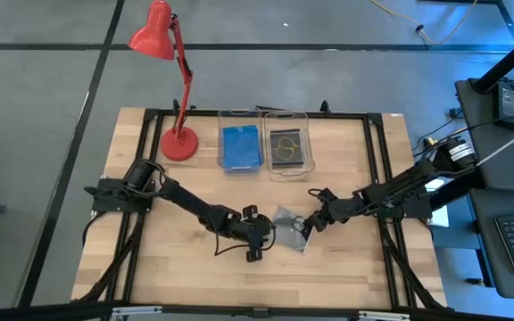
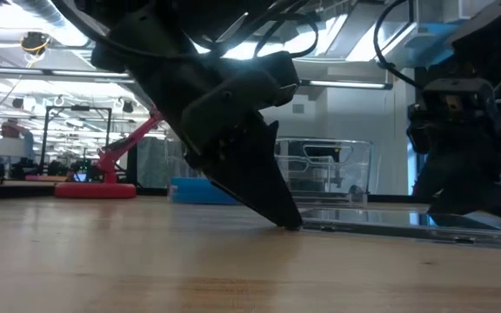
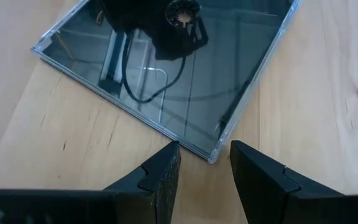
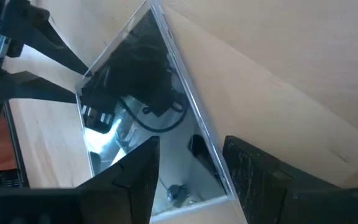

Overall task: Pick & place jewel cases by type
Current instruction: Put the black CD case into the right transparent bin

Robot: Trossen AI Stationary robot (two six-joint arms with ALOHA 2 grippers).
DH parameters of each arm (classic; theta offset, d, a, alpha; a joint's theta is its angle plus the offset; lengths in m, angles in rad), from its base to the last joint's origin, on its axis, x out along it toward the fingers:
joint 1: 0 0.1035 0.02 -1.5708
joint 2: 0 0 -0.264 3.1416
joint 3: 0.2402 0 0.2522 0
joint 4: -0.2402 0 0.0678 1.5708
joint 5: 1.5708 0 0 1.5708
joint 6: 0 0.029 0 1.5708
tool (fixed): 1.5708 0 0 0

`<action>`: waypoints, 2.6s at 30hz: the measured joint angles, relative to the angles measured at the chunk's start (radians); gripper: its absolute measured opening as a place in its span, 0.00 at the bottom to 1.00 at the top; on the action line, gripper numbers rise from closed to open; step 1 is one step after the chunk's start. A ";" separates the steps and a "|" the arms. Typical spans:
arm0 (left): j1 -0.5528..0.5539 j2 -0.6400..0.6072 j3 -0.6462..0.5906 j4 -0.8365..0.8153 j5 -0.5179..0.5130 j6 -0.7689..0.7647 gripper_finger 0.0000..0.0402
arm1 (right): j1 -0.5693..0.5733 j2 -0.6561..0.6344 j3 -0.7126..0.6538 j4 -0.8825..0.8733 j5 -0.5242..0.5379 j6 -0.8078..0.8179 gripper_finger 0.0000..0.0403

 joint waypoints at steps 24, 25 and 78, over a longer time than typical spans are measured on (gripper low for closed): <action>0.004 0.006 -0.006 0.090 -0.099 -0.030 0.36 | -0.045 0.017 -0.005 0.121 -0.262 0.016 0.47; 0.004 0.006 -0.006 0.092 -0.109 -0.030 0.36 | -0.048 0.016 -0.005 0.123 -0.269 0.023 0.47; 0.006 0.006 -0.006 0.106 -0.162 -0.027 0.36 | -0.098 -0.007 -0.006 0.209 -0.409 0.009 0.47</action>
